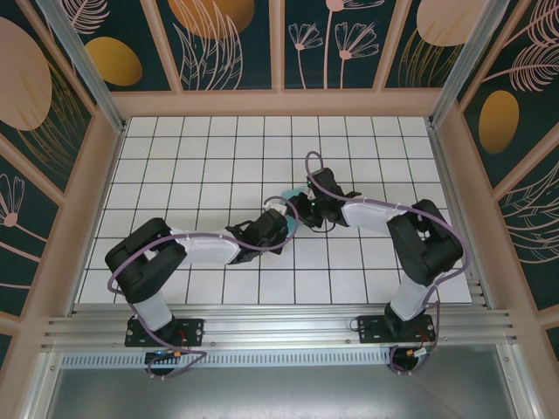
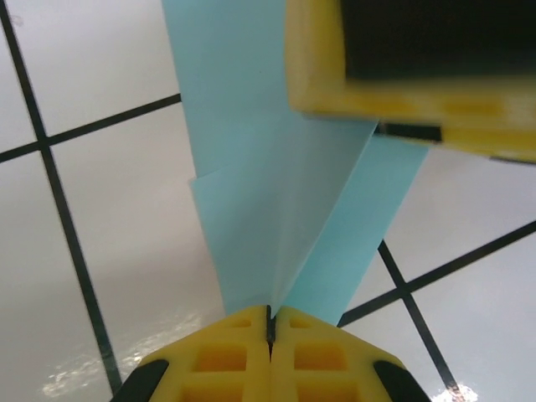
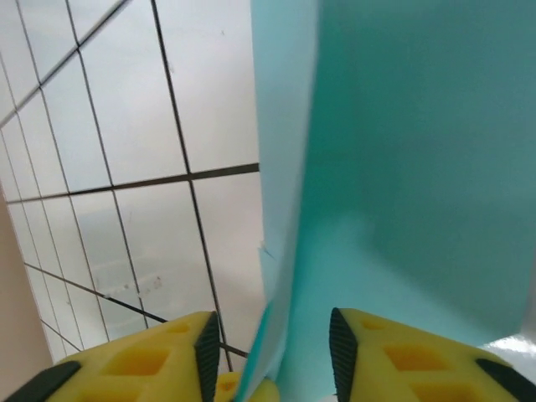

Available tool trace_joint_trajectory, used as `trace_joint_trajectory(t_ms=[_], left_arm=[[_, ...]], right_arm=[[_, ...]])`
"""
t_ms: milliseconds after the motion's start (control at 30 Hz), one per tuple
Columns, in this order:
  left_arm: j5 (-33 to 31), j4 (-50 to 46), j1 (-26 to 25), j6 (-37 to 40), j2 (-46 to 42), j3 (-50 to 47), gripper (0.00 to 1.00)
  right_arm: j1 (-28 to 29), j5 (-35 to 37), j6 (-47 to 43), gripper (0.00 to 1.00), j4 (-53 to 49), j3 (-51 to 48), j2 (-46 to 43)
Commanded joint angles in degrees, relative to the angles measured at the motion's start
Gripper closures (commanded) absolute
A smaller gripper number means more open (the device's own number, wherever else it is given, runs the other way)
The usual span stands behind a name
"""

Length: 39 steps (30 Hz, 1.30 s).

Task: Fold a paper plane with a square sheet of paper (pick it up from the middle)
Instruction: Fourth fold the wing at the center of the table.

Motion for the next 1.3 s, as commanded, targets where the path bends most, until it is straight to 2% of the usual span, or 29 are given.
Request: trace_joint_trajectory(t_ms=[0, 133, 300, 467, 600, 800, 1267], left_arm=[[3.59, 2.27, 0.16, -0.09, -0.53, -1.19, 0.99], [10.48, 5.54, 2.11, -0.4, -0.48, -3.0, 1.0], [21.74, 10.87, 6.18, -1.52, -2.41, -5.84, 0.98], [27.89, 13.54, 8.81, -2.81, -1.88, -7.18, 0.98], [32.9, 15.46, 10.05, -4.03, -1.31, -7.63, 0.98], [35.62, 19.0, 12.1, -7.31, -1.22, -9.62, 0.98], [37.72, 23.03, 13.05, -11.23, 1.99, -11.41, 0.97]], right_arm=[[-0.67, 2.51, -2.36, 0.51, -1.92, -0.73, -6.46], [-2.1, 4.67, -3.3, 0.43, -1.89, -4.05, -13.6], [-4.43, 3.7, -4.05, 0.42, 0.66, -8.95, -20.01], [-4.53, -0.23, -4.68, 0.49, 4.32, -11.51, -20.87], [-3.79, -4.37, -4.84, 0.63, 8.1, -12.55, -18.65], [-1.99, -6.09, -4.62, 0.76, 10.73, -11.25, -13.07], [0.33, -8.02, -4.23, 0.78, 11.67, -6.39, -3.88]])
